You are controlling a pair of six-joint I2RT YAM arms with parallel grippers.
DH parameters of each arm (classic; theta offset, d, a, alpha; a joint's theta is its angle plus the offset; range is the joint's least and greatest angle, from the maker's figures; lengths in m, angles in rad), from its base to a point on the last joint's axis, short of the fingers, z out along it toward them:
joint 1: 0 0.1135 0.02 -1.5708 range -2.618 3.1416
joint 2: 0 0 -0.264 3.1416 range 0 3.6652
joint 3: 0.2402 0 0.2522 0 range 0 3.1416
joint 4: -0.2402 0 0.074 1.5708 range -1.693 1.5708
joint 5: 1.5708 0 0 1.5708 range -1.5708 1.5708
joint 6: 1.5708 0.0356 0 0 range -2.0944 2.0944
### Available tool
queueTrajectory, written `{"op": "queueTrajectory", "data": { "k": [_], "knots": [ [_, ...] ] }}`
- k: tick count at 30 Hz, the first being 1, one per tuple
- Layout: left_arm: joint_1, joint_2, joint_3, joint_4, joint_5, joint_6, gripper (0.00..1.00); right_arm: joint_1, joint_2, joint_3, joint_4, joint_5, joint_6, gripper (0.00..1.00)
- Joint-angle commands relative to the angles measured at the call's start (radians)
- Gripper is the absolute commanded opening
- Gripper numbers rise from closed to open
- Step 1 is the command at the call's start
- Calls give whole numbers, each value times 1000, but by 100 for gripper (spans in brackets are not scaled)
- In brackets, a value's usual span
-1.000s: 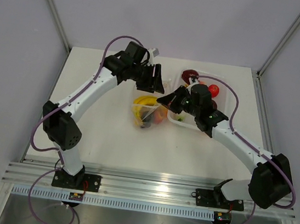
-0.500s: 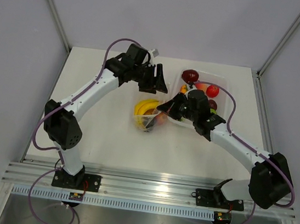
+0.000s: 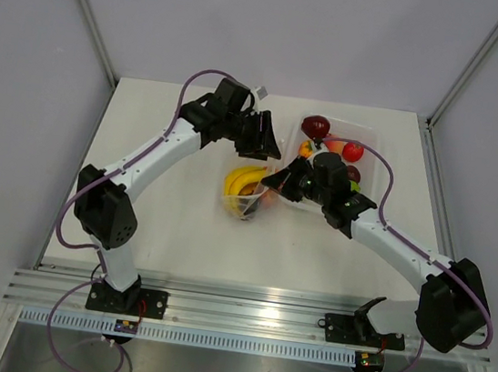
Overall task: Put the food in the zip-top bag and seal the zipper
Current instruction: Zip the zipper food storage bag at the center of the board.
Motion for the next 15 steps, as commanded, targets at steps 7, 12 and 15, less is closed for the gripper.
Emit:
{"op": "queueTrajectory", "data": {
  "k": [7,12,15],
  "knots": [
    [-35,32,33,23,-47,-8,41,16,-31,35,3,41,-37,0],
    [-35,44,51,8,-41,17,8,16,-33,52,-9,23,-57,0],
    [-32,60,98,-44,-23,81,0,16,-47,87,-73,1,-112,14]
  ]
}}
